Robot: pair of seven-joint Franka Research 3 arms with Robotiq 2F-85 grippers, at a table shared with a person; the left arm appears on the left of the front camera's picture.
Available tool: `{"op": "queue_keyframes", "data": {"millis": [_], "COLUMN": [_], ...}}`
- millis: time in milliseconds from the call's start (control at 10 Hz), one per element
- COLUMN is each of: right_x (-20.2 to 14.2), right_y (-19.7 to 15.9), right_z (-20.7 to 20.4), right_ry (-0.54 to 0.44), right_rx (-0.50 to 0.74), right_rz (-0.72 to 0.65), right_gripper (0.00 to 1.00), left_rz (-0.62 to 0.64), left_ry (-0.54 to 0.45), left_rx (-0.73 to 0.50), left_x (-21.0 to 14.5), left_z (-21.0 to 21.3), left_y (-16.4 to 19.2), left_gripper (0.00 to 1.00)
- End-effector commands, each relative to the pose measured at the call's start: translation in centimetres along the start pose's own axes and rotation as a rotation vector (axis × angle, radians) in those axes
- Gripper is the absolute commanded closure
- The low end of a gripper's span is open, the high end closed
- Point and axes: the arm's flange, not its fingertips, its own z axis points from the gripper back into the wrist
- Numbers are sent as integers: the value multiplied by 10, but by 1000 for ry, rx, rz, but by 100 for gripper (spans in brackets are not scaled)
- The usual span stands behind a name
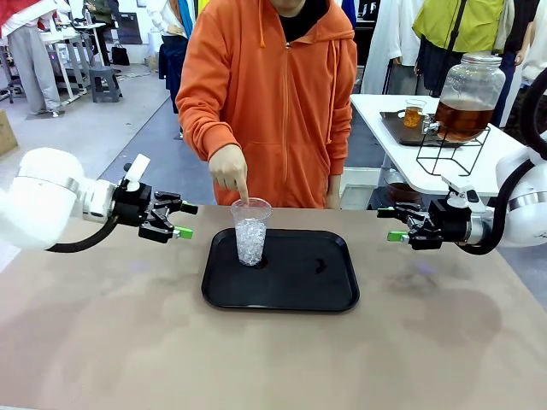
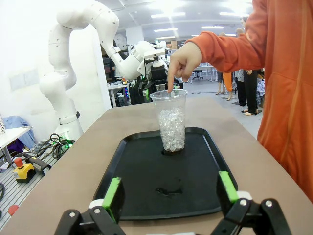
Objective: Pour the drink into the iced cup.
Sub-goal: Pick up the iced cup indicated by the human and present it to them.
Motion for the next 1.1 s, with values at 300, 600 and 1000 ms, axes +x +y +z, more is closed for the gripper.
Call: {"op": "queue_keyframes", "data": {"millis": [300, 600, 1000], "right_x": [3, 3, 3], "right_y": [-1, -1, -1], "right_z": [-1, -1, -1], "right_ry": [-5, -5, -5], "right_rx": [-1, -1, -1], "right_rz": [6, 6, 6], "right_gripper": [0, 0, 0], "left_rz": [8, 32, 60], "left_ry": [-91, -71, -88], "left_rx": [86, 56, 25], "left_x": [-26, -32, -34], "left_z": [-27, -46, -71], "left_y": [22, 32, 39], "left_gripper": [0, 0, 0]}}
